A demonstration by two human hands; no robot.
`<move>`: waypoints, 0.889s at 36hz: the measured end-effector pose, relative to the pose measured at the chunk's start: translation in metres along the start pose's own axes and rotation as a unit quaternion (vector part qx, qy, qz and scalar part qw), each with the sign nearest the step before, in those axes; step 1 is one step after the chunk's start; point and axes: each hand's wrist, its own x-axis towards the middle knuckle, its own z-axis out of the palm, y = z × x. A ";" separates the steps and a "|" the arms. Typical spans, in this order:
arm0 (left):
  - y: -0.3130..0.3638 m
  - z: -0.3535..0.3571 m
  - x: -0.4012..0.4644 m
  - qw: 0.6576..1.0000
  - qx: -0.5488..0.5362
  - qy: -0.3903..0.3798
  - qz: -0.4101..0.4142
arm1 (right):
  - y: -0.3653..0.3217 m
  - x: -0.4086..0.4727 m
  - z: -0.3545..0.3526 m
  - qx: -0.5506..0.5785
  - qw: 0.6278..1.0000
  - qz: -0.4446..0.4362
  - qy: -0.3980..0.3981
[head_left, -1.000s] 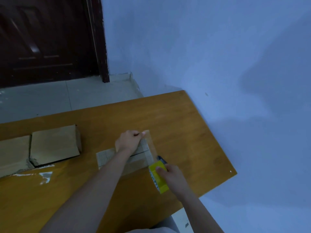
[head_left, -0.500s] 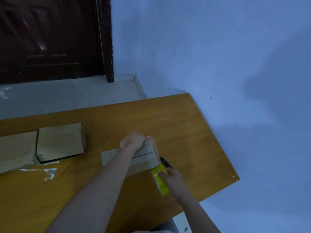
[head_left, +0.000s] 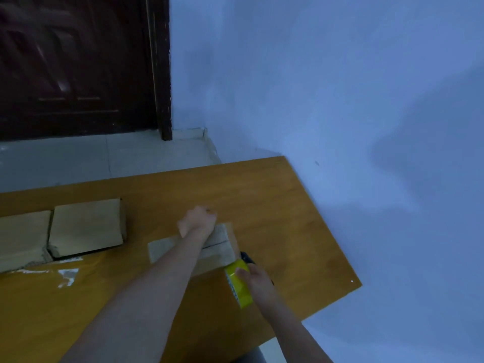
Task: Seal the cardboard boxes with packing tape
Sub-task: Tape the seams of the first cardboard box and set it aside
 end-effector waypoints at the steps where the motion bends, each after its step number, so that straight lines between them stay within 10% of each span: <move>1: -0.003 0.000 -0.005 0.996 -0.047 0.063 0.053 | 0.001 0.001 0.003 0.001 1.000 -0.002 0.001; 4: -0.010 -0.012 -0.020 0.947 -0.111 0.184 0.238 | -0.006 0.000 0.010 0.021 1.000 -0.016 0.004; 8: -0.027 -0.020 -0.037 0.930 0.040 0.147 0.334 | -0.007 0.005 0.017 0.051 0.997 -0.052 0.006; 13: -0.057 0.000 -0.056 0.926 0.209 0.030 0.312 | -0.003 0.012 0.023 0.091 0.995 -0.047 0.005; 32: -0.057 0.014 -0.079 0.907 0.315 0.034 0.276 | 0.036 0.025 0.048 -0.044 0.996 -0.035 0.063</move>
